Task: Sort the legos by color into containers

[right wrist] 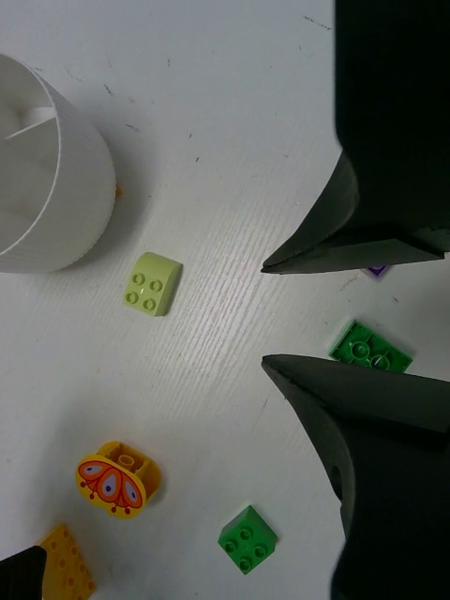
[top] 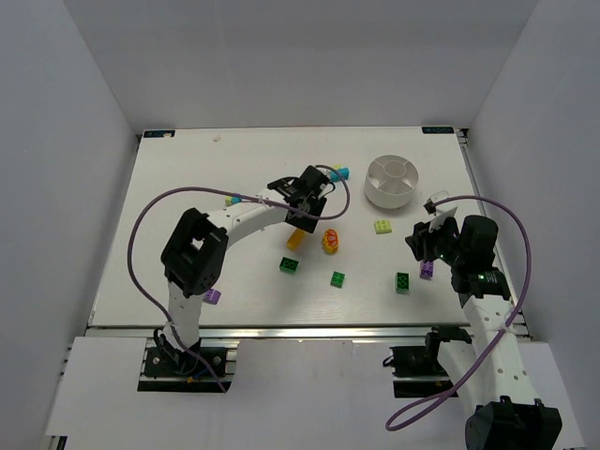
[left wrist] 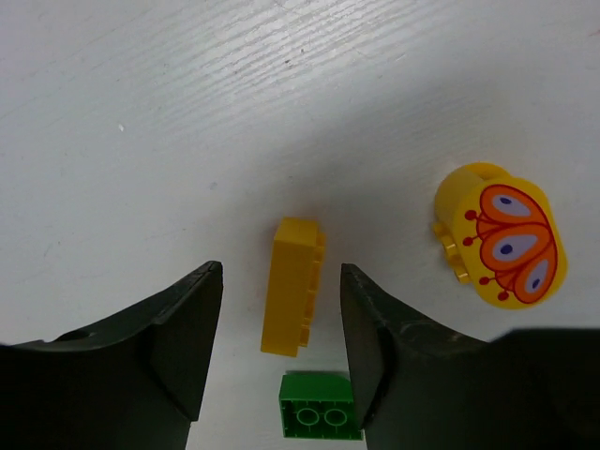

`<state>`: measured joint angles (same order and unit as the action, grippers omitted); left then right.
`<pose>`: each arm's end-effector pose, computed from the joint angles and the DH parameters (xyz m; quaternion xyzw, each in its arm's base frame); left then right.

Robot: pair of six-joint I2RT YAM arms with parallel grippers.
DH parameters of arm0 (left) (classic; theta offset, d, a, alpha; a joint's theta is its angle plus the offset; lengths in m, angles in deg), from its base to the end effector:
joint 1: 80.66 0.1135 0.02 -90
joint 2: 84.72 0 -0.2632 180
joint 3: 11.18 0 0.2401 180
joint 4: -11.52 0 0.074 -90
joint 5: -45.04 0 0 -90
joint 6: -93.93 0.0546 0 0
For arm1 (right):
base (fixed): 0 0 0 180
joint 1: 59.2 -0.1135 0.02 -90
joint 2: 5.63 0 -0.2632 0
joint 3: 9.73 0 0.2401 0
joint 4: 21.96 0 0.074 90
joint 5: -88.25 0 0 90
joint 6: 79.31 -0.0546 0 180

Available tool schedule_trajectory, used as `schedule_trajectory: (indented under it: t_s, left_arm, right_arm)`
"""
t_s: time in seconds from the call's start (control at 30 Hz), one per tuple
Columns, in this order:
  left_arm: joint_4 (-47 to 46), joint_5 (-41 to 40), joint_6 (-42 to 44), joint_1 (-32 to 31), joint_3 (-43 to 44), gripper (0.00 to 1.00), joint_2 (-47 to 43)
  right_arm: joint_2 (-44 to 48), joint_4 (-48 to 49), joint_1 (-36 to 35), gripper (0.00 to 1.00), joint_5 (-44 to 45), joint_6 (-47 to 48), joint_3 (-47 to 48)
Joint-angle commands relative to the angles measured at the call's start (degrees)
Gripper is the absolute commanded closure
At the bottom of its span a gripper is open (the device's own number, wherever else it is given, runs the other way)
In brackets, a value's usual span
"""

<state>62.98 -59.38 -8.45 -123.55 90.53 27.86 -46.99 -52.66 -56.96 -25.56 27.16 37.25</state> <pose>0.3139 -0.2730 0.1989 0.2245 0.9373 -0.0021 0.2667 0.1744 0.0152 0.2584 -0.2121 0.8055 0.0864 0.5465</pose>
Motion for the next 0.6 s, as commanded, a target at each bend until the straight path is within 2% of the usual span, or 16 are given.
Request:
schedule_trajectory:
  t_s: [0.0, 0.33, 0.4, 0.43, 0.47, 0.53, 0.57]
  left_arm:
    - [8.5, -2.4, 2.0, 0.1, 7.0, 0.37, 2.7]
    - [9.4, 0.2, 2.7, 0.1, 7.4, 0.40, 7.0]
    - [9.4, 0.4, 2.8, 0.1, 7.5, 0.48, 7.8]
    - [9.0, 0.5, 2.7, 0.1, 7.4, 0.60, 8.0]
    - [9.0, 0.5, 2.8, 0.1, 7.6, 0.66, 8.1]
    - [8.6, 0.4, 2.8, 0.1, 8.1, 0.74, 8.1]
    - [8.0, 0.5, 2.7, 0.1, 8.4, 0.75, 7.7]
  right_arm:
    - [0.1, 1.3, 0.0, 0.54, 1.2, -0.2, 2.7]
    - [0.1, 1.2, 0.0, 0.54, 1.8, -0.1, 2.7]
    - [0.1, 1.2, 0.0, 0.54, 1.8, -0.1, 2.7]
    - [0.1, 1.2, 0.0, 0.55, 1.8, -0.1, 2.7]
    - [0.1, 1.2, 0.0, 0.55, 1.8, 0.0, 2.7]
    - [0.1, 1.2, 0.0, 0.55, 1.8, 0.1, 2.7]
    - [0.1, 1.2, 0.0, 0.56, 1.8, 0.0, 2.7]
